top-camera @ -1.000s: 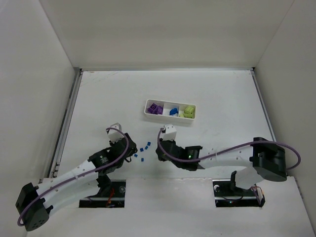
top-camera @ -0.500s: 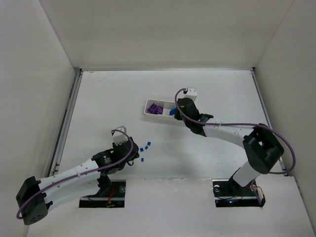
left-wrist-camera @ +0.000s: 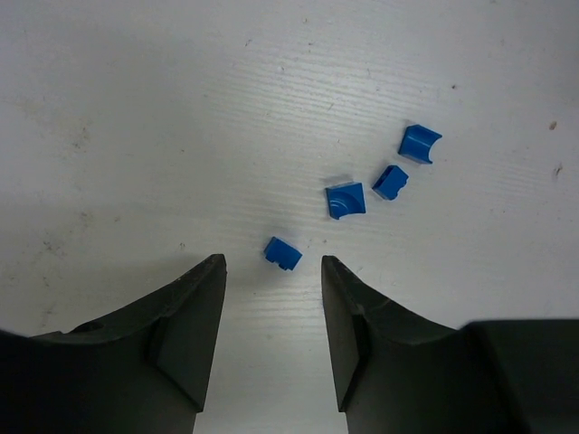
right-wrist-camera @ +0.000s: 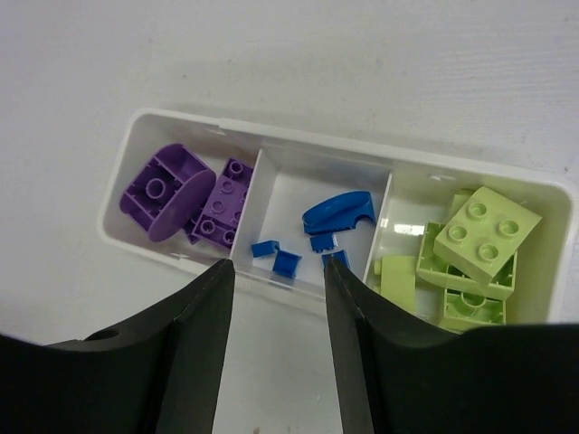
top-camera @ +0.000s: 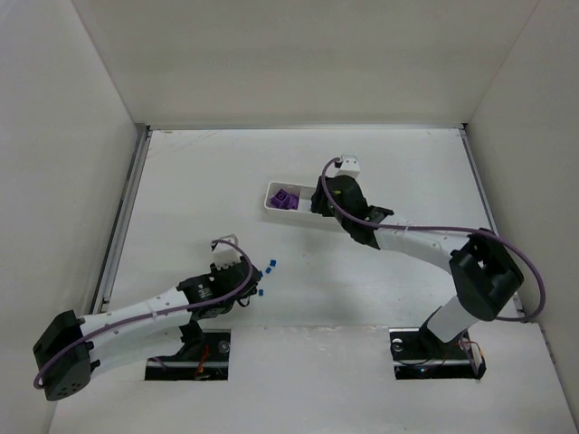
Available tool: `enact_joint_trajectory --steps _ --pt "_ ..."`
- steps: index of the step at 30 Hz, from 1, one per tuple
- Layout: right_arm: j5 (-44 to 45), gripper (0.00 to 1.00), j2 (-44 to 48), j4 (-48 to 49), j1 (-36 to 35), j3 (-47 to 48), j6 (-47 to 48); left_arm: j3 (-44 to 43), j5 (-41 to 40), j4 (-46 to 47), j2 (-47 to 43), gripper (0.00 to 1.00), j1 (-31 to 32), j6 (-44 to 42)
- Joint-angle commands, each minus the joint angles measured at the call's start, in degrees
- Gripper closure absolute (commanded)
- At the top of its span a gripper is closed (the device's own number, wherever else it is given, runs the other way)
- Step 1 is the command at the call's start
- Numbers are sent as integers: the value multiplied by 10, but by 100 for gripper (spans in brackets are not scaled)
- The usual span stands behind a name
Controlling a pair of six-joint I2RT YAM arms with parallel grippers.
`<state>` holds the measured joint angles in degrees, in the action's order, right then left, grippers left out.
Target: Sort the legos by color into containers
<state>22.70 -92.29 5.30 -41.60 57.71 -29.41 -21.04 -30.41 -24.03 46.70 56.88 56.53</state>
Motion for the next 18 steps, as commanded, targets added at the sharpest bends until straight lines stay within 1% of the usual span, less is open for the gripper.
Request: enact_joint_trajectory --steps 1,7,10,14,18 --pt "-5 50 48 43 -12 -28 -9 -5 -4 -1 15 59 13 25" --pt "-10 50 77 57 -58 -79 -35 -8 -14 5 59 65 24 31" --pt "-9 50 86 57 -78 -94 -45 -12 -25 14 80 65 25 26" --pt "-6 50 88 67 -92 -105 -56 -10 -28 35 108 66 27 17" --pt "-6 50 79 68 -106 -97 -60 -15 -30 46 135 66 30 5"
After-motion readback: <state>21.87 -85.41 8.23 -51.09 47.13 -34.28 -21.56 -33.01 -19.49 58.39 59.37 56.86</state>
